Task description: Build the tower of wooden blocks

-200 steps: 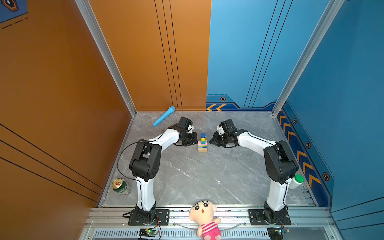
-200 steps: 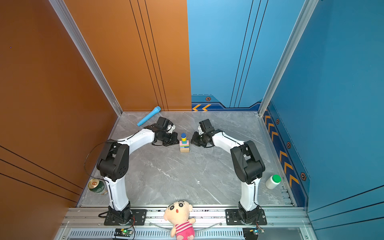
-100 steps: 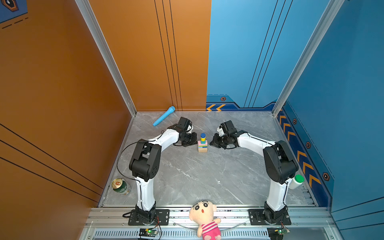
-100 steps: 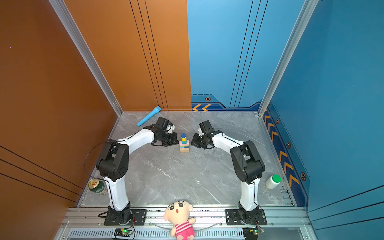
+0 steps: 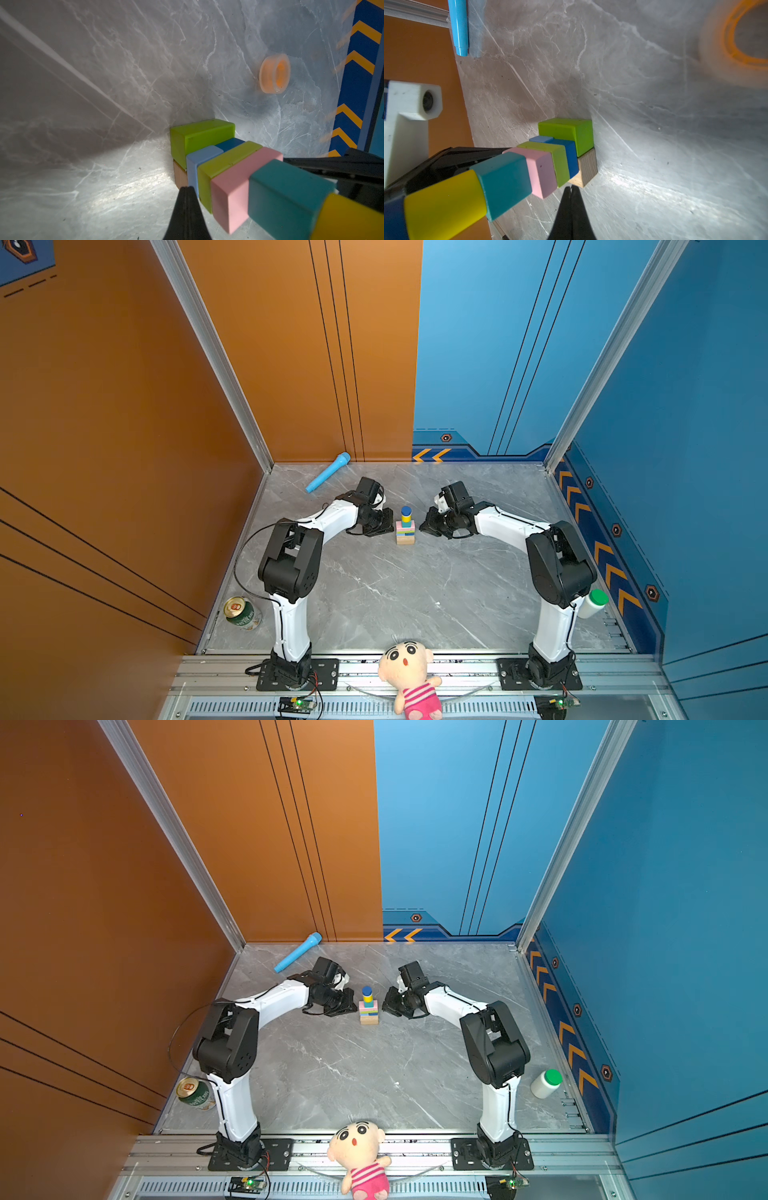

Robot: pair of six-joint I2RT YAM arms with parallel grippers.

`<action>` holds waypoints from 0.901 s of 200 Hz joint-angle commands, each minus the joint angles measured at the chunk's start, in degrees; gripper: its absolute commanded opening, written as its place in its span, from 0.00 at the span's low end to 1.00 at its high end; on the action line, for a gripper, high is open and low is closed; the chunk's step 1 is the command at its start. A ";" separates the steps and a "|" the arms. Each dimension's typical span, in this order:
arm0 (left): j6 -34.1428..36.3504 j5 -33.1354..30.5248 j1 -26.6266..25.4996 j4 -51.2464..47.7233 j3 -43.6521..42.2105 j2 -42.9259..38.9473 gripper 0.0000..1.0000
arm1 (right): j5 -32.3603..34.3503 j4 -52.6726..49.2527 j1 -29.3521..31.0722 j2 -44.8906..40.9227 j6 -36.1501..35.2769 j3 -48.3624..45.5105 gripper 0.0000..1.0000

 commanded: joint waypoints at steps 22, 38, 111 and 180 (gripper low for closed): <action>0.07 1.16 -0.94 -1.04 0.21 -0.26 0.00 | 0.44 0.73 0.26 -1.58 0.60 -0.10 0.00; -0.04 1.51 -1.14 -1.04 0.49 0.16 0.00 | 0.37 0.73 0.17 -1.52 0.58 -0.14 0.00; -0.26 1.60 -1.42 -0.99 0.76 0.98 0.00 | 0.24 1.08 0.17 -1.17 0.65 -0.15 0.00; -0.34 1.33 -1.24 -1.03 0.50 1.45 0.00 | 0.18 1.20 0.17 -0.97 0.70 -0.19 0.00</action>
